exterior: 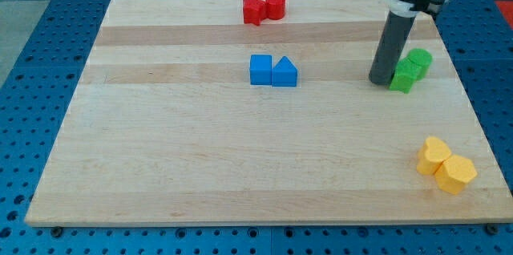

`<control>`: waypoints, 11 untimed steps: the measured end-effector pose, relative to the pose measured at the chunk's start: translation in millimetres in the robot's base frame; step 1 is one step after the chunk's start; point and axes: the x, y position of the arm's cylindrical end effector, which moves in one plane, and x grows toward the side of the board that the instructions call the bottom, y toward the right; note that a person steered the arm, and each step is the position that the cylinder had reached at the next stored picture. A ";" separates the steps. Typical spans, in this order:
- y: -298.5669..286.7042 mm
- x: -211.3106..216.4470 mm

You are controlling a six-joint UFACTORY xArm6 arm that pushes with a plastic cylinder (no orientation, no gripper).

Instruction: Point your arm to the red circle

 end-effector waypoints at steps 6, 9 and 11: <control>-17.7 -146.4; -107.1 -200.4; -166.3 -182.8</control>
